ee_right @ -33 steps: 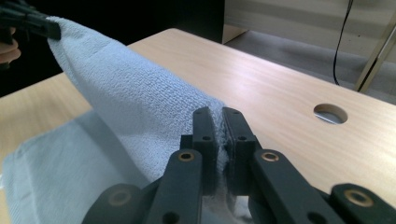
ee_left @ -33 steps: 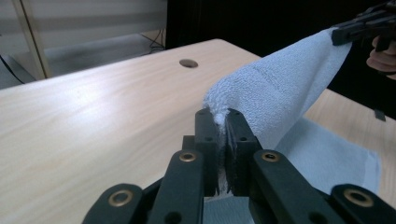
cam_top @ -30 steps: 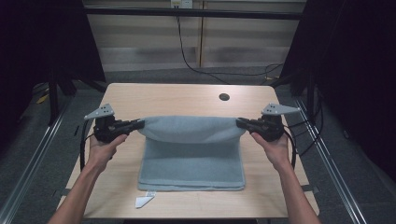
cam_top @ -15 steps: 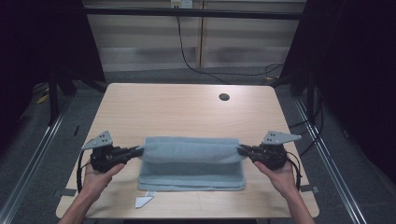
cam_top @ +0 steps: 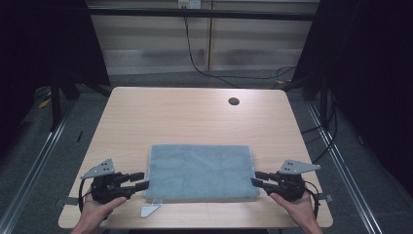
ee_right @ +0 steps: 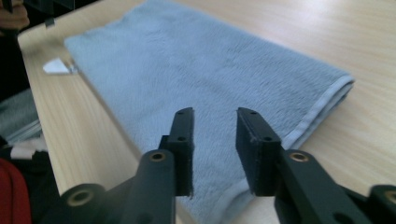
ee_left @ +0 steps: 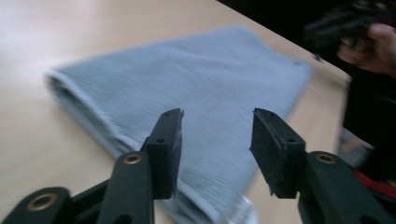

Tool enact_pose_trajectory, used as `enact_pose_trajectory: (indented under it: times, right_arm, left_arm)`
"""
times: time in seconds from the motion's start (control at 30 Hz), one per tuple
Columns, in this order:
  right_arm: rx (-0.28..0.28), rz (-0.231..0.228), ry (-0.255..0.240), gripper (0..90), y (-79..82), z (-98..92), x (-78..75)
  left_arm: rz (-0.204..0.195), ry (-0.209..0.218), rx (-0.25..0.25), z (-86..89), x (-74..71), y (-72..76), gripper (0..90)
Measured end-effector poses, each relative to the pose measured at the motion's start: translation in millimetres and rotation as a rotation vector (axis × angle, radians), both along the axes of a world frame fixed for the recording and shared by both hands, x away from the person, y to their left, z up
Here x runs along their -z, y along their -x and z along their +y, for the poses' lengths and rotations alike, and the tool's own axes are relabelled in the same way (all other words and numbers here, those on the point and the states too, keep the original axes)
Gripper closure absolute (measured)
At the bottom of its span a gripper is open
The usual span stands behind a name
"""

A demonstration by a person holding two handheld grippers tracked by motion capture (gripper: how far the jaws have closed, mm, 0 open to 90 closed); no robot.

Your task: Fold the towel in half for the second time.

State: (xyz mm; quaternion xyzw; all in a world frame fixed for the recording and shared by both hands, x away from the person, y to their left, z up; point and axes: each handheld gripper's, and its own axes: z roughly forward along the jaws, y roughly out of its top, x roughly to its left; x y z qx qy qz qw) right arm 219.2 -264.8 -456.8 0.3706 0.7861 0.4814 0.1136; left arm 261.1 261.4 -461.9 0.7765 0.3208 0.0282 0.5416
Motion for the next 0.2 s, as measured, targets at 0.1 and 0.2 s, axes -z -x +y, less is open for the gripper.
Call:
enact_pose_trajectory:
  times: [0.1, 0.2]
  right_arm:
    - [0.048, -0.015, -0.019, 62.2, -3.0, -4.3, -0.6]
    - [0.095, -0.031, -0.027, 54.7, -3.4, -7.2, 1.5]
  left_arm:
    - [0.011, 0.008, -0.074, 8.7, 2.9, -11.2, 47.5]
    - [0.03, -0.017, -0.115, 11.9, 11.1, -17.3, 40.0]
